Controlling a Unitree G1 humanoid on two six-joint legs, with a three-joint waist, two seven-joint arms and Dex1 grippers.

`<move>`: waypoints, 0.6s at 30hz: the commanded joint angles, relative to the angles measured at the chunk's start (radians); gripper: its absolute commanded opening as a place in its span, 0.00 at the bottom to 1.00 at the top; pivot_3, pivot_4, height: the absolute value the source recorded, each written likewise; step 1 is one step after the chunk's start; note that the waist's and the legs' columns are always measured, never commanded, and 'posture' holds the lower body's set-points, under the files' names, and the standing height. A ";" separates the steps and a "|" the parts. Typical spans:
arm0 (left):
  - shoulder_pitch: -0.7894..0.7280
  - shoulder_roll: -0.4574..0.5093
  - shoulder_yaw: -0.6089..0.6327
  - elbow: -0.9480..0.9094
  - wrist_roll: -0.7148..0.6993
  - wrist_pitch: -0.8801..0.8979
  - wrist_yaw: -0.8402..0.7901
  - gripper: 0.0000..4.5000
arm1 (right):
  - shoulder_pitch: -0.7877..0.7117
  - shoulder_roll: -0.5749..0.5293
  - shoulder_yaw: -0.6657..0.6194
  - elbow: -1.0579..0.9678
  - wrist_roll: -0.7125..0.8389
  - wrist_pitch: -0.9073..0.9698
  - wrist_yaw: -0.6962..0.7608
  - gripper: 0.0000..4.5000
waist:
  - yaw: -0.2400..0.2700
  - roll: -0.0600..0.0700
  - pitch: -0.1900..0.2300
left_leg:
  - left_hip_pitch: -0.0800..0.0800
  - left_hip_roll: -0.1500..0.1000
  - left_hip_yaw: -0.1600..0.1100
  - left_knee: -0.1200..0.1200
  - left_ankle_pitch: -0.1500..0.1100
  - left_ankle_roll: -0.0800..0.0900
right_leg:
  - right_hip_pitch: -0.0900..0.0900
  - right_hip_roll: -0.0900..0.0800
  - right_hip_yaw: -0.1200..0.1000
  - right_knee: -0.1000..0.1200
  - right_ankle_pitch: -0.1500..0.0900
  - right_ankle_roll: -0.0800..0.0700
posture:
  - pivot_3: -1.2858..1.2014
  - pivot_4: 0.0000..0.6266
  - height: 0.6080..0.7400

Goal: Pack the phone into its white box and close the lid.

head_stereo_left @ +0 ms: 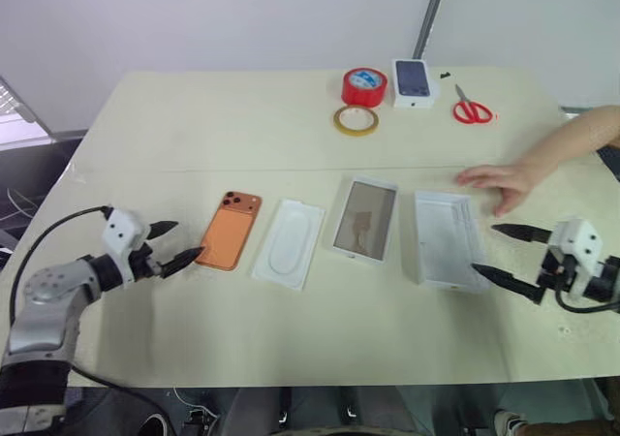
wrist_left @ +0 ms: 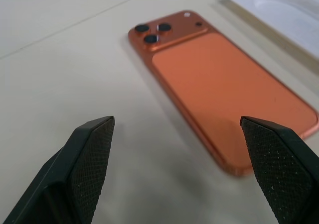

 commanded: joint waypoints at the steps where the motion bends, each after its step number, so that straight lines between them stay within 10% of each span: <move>1: 0.022 0.009 0.049 -0.032 -0.027 -0.035 -0.012 0.94 | 0.010 -0.027 -0.064 0.031 0.004 -0.032 0.011 0.99 | -0.001 0.000 0.000 | 0.000 0.000 0.000 0.000 0.000 0.000 | 0.000 0.000 0.000 0.000 0.000 0.000 | 0.52 0.24 1.00; 18: -0.021 0.027 0.031 -0.068 -0.063 0.025 -0.022 0.94 | -0.086 0.004 -0.010 0.017 -0.021 -0.030 -0.040 0.99 | -0.001 0.001 0.000 | 0.000 0.000 0.000 0.000 0.000 0.000 | 0.000 0.000 0.000 0.000 0.001 0.001 | 0.52 0.24 1.00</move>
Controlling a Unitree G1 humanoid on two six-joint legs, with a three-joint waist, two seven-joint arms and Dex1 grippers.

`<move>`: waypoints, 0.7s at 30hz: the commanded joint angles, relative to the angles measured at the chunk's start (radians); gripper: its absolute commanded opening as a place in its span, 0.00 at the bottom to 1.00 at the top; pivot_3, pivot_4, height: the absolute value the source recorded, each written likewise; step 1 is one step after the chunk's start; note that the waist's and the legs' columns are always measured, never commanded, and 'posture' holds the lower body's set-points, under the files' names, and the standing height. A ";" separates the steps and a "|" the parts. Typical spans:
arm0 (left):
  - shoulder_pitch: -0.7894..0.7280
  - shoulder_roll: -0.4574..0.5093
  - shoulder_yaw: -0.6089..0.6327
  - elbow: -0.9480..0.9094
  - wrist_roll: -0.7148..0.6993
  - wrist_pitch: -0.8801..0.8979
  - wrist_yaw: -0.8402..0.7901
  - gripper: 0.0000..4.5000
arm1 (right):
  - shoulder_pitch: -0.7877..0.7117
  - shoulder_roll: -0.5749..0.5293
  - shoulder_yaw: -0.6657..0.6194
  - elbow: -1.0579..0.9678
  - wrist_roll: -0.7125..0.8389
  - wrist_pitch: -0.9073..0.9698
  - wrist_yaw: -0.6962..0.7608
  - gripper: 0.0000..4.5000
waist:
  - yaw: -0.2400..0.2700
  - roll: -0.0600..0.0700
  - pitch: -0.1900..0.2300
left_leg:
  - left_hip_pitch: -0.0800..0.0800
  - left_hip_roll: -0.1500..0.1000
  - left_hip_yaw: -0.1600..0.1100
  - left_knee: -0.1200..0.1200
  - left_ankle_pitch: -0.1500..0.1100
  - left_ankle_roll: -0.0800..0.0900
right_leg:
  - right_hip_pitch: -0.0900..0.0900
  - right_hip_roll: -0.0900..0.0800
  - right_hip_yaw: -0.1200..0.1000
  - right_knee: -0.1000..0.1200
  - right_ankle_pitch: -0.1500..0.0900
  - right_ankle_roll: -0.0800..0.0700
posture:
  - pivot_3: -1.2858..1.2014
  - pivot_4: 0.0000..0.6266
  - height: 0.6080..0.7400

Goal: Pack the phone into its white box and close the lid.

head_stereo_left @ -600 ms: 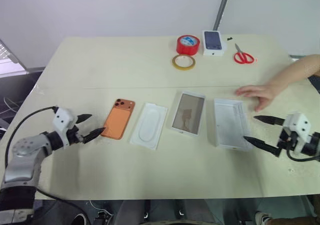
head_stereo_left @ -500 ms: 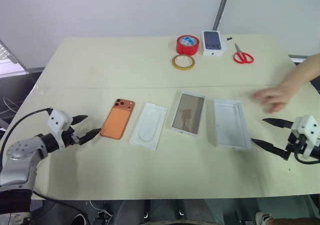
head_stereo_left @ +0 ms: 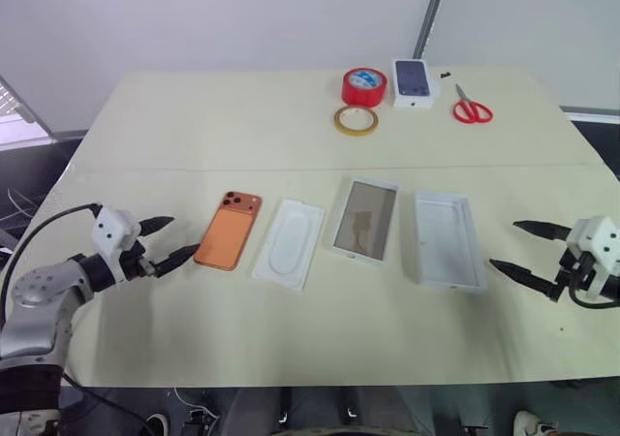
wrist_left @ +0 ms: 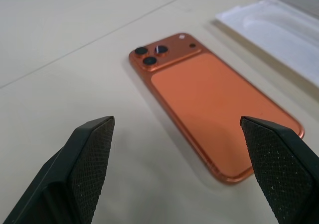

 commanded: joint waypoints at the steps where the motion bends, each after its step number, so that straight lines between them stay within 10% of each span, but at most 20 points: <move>1: -0.020 0.025 0.016 -0.048 -0.016 0.050 0.010 0.94 | -0.035 0.001 -0.006 -0.036 0.005 -0.008 -0.019 0.99 | -0.002 0.000 0.000 | 0.000 0.000 0.000 0.000 0.000 0.000 | 0.000 0.000 0.000 0.000 0.000 0.000 | 0.52 0.24 1.00; 21: -0.239 -0.050 -0.224 -0.329 -0.207 0.886 0.172 0.94 | -0.185 0.124 0.198 -0.275 -0.003 0.093 -0.069 0.99 | 0.002 0.000 0.000 | -0.001 0.000 0.000 0.001 0.000 0.000 | -0.001 0.000 0.000 0.001 0.000 0.001 | 0.52 0.24 1.00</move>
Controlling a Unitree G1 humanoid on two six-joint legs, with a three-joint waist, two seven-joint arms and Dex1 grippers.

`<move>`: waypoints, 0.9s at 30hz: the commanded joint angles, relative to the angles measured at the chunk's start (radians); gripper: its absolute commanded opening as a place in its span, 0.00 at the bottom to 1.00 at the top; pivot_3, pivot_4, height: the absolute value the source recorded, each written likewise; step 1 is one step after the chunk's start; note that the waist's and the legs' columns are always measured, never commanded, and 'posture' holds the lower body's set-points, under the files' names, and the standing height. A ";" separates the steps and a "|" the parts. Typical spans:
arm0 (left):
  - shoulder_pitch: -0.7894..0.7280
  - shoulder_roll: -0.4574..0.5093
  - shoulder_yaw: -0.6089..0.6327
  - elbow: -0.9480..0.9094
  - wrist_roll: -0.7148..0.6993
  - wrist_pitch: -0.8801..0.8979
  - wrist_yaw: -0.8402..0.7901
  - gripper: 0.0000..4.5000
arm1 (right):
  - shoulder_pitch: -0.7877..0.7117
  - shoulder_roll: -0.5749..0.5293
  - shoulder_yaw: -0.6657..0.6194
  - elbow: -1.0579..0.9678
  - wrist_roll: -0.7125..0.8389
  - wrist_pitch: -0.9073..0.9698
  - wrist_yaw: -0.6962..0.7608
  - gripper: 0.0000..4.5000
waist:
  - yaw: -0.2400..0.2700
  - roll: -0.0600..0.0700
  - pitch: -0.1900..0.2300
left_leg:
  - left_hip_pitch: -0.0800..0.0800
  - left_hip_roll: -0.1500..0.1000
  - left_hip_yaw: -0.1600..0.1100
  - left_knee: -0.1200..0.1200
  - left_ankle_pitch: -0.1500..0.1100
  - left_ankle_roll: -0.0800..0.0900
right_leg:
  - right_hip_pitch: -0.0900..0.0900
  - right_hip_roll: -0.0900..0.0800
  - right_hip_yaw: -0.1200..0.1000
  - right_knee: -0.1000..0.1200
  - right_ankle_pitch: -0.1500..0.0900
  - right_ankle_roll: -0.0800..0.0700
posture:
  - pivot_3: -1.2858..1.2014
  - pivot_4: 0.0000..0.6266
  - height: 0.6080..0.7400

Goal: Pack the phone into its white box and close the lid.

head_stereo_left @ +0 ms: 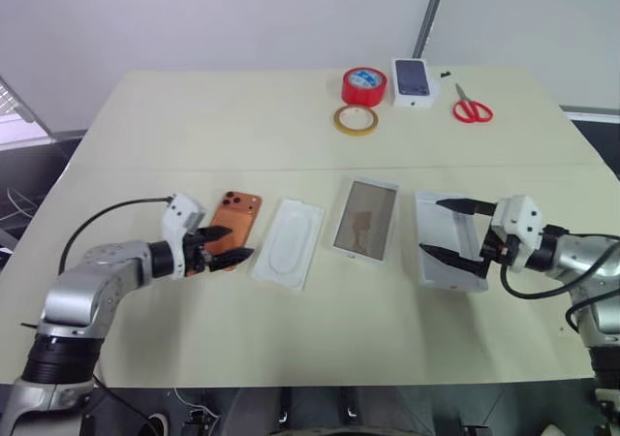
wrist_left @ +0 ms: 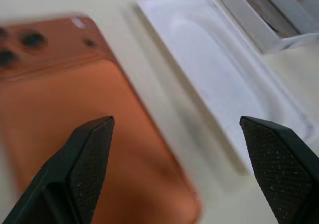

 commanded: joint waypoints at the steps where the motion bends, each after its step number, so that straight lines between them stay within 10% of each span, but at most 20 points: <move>1: -0.065 -0.022 -0.008 -0.041 -0.073 0.164 0.042 0.94 | -0.021 0.006 -0.007 -0.019 0.003 -0.006 -0.012 0.99 | 0.000 0.000 0.000 | 0.000 0.000 0.000 0.000 0.000 0.000 | 0.000 0.000 0.000 0.000 0.000 0.000 | 0.52 0.24 1.00; 17: -0.227 -0.170 0.022 0.129 -0.168 0.499 0.181 0.94 | -0.005 0.012 -0.005 -0.028 -0.013 -0.023 -0.051 0.99 | -0.001 0.000 0.000 | 0.001 0.000 0.000 0.001 0.001 -0.001 | 0.000 0.001 0.000 0.002 0.000 0.000 | 0.52 0.24 1.00; 25: -0.218 -0.261 0.076 0.147 -0.193 0.615 0.251 0.07 | -0.003 0.022 0.008 -0.056 -0.023 -0.027 -0.070 1.00 | 0.001 0.000 0.000 | 0.001 0.000 0.000 0.001 0.001 -0.001 | 0.001 0.001 0.000 0.002 0.000 0.000 | 0.52 0.24 1.00; 27: -0.218 -0.282 0.096 0.149 -0.188 0.637 0.274 0.01 | -0.005 0.023 0.011 -0.064 -0.024 -0.025 -0.073 1.00 | 0.000 0.000 0.000 | 0.002 0.000 0.000 0.001 0.001 -0.002 | 0.001 0.001 0.000 0.002 0.000 0.000 | 0.52 0.24 1.00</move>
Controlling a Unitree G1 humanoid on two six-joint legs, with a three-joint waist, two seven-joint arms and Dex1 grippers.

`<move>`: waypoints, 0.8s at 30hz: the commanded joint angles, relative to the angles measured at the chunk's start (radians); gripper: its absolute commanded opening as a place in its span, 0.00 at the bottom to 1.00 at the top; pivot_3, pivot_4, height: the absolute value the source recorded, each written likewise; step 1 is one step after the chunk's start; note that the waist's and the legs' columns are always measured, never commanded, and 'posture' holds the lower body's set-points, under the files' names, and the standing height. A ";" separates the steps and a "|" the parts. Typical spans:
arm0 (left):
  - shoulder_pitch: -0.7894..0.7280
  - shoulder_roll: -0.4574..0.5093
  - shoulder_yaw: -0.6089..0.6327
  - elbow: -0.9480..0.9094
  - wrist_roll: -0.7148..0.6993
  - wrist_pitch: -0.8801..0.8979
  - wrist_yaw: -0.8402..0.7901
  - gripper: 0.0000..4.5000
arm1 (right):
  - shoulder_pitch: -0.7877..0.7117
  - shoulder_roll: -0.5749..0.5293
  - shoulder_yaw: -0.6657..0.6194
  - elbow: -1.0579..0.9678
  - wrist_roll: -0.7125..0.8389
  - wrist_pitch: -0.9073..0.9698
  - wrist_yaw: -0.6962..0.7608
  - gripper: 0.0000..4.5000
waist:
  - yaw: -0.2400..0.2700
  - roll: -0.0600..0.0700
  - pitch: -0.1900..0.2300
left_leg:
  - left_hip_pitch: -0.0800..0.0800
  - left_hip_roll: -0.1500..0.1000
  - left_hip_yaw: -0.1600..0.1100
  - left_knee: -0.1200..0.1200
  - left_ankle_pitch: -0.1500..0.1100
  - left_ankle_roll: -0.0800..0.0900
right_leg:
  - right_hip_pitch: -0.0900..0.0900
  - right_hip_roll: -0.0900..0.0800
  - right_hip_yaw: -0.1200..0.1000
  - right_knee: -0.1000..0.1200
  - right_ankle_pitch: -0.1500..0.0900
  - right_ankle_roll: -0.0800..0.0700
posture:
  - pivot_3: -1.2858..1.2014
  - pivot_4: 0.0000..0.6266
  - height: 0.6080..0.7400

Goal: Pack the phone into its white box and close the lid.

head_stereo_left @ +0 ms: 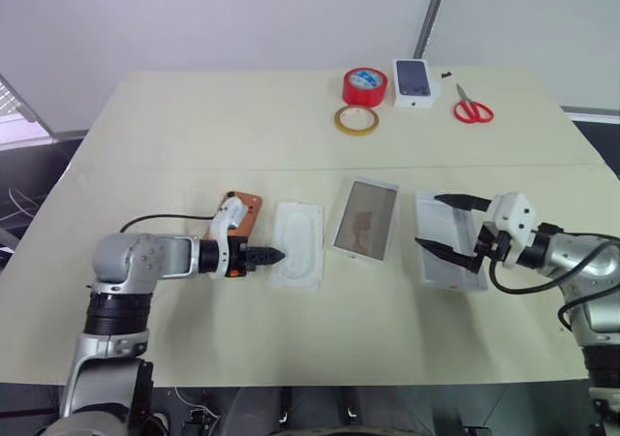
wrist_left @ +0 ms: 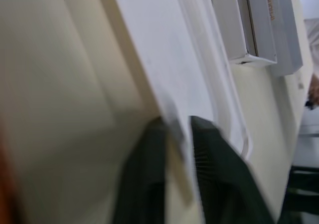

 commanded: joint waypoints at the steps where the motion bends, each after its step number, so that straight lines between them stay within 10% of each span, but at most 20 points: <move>1: 0.007 -0.029 0.044 0.012 -0.002 0.051 0.050 0.01 | -0.009 0.005 -0.004 -0.051 0.002 -0.014 -0.008 1.00 | -0.001 0.000 0.000 | 0.000 0.000 0.000 0.000 0.000 0.000 | 0.000 0.000 0.000 0.000 0.000 0.000 | 0.52 0.24 1.00; 24: -0.073 -0.080 0.287 -0.007 -0.035 0.079 0.159 0.00 | -0.141 0.184 0.368 -0.111 -0.175 0.203 -0.088 0.94 | -0.002 -0.002 0.001 | 0.000 0.000 0.000 0.000 0.005 -0.009 | -0.003 0.001 0.000 0.005 0.000 0.000 | 0.52 0.24 1.00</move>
